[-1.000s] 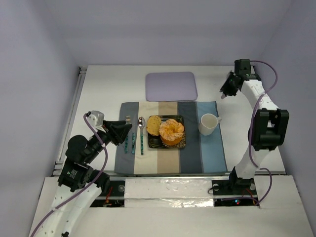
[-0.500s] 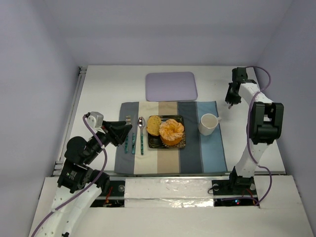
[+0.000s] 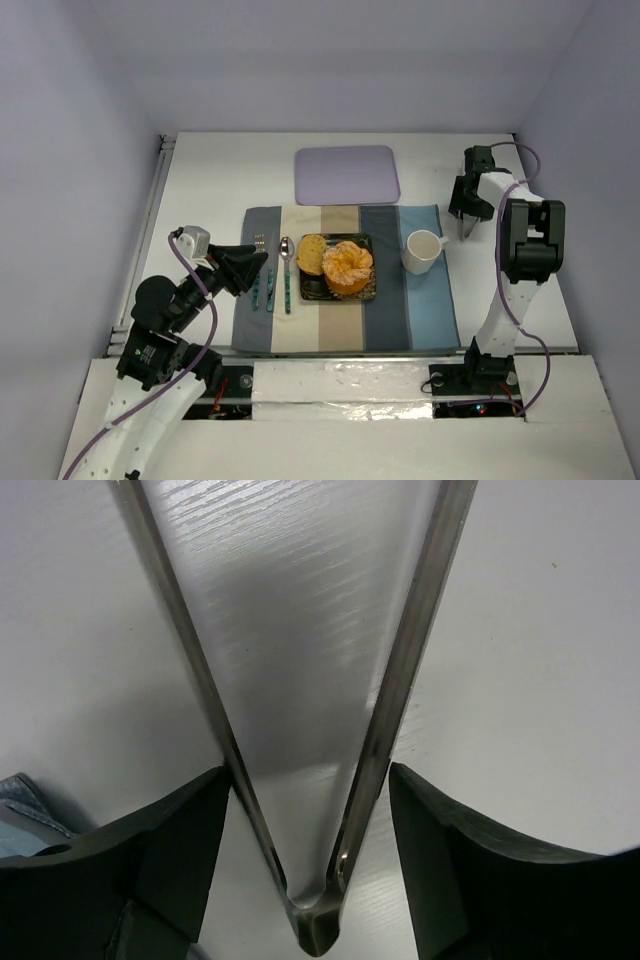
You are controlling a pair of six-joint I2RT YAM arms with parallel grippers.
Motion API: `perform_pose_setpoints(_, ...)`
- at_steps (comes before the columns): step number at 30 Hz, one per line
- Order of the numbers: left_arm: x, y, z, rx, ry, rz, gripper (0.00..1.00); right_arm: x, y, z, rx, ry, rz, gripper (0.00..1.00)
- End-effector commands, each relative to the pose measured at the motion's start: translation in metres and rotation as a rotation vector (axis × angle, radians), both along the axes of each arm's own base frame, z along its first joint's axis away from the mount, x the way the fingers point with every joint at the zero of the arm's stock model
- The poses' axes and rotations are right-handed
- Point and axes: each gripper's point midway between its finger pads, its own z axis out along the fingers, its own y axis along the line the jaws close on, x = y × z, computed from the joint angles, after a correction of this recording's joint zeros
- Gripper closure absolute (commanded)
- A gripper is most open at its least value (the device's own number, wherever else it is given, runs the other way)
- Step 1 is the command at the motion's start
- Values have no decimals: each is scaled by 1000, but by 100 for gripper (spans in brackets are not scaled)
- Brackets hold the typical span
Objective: Place the bread
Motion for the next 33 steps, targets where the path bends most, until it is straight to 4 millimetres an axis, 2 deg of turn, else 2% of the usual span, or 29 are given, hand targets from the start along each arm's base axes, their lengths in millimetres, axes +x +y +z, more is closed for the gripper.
perform_pose_setpoints(1, 4, 0, 7, -2, -35, 5, 64, 12, -2, 5, -14, -35, -14, 29)
perform_pose_setpoints(3, 4, 0, 7, -2, -34, 6, 64, 13, -2, 6, -10, -42, -23, 24)
perform_pose_setpoints(6, 5, 0, 6, 0, -30, 9, 63, 16, -3, 23, -9, -78, -52, 17)
perform_pose_setpoints(7, 5, 0, 5, -1, -27, 11, 63, 22, -3, 42, -6, -126, -66, 16)
perform_pose_setpoints(10, 6, 0, 5, 2, -24, 9, 59, 32, 7, 80, 70, -249, -115, 12)
perform_pose_setpoints(11, 7, -1, 3, 1, -16, 9, 56, 32, 13, 110, 119, -337, -148, 12)
perform_pose_setpoints(12, 7, -1, 3, 0, -13, 6, 54, 34, 18, 127, 154, -395, -151, 12)
perform_pose_setpoints(13, 7, -3, 2, 2, -10, 0, 54, 34, 31, 143, 230, -444, -132, 12)
perform_pose_setpoints(14, 8, -4, 2, 3, -4, -9, 52, 29, 42, 172, 301, -545, -136, 13)
perform_pose_setpoints(15, 8, -5, 1, 5, 0, -12, 51, 26, 52, 187, 355, -596, -111, 13)
perform_pose_setpoints(16, 10, -4, 1, 6, 2, -3, 50, 20, 75, 198, 467, -621, -39, 15)
perform_pose_setpoints(17, 12, -4, -1, 9, 10, -2, 49, 6, 88, 189, 537, -614, -33, 18)
perform_pose_setpoints(18, 12, -4, -1, 10, 13, -2, 48, -4, 102, 223, 583, -715, 30, 25)
perform_pose_setpoints(20, 14, -4, -3, 16, 24, 6, 46, -27, 132, 235, 696, -742, 106, 40)
perform_pose_setpoints(21, 15, -3, -5, 16, 27, 9, 46, -42, 141, 218, 728, -716, 118, 70)
perform_pose_setpoints(22, 16, -3, -5, 18, 28, 10, 46, -59, 153, 244, 769, -786, 189, 79)
perform_pose_setpoints(23, 16, -3, -6, 18, 29, 10, 46, -70, 161, 247, 796, -798, 215, 86)
perform_pose_setpoints(24, 16, -3, -6, 18, 29, 12, 46, -85, 174, 229, 825, -762, 239, 99)
perform_pose_setpoints(25, 16, -3, -5, 19, 27, 12, 46, -101, 182, 247, 845, -819, 297, 100)
perform_pose_setpoints(27, 15, -2, -5, 21, 16, 14, 46, -126, 206, 250, 909, -813, 388, 100)
perform_pose_setpoints(28, 15, -2, -4, 20, 15, 14, 46, -137, 213, 242, 929, -799, 414, 100)
perform_pose_setpoints(29, 16, -3, -4, 21, 14, 12, 47, -151, 218, 252, 936, -828, 456, 100)
perform_pose_setpoints(31, 15, -5, -6, 26, 16, 0, 47, -169, 233, 249, 964, -801, 509, 100)
perform_pose_setpoints(33, 18, -6, -9, 30, 29, -2, 47, -185, 247, 254, 1003, -788, 575, 99)
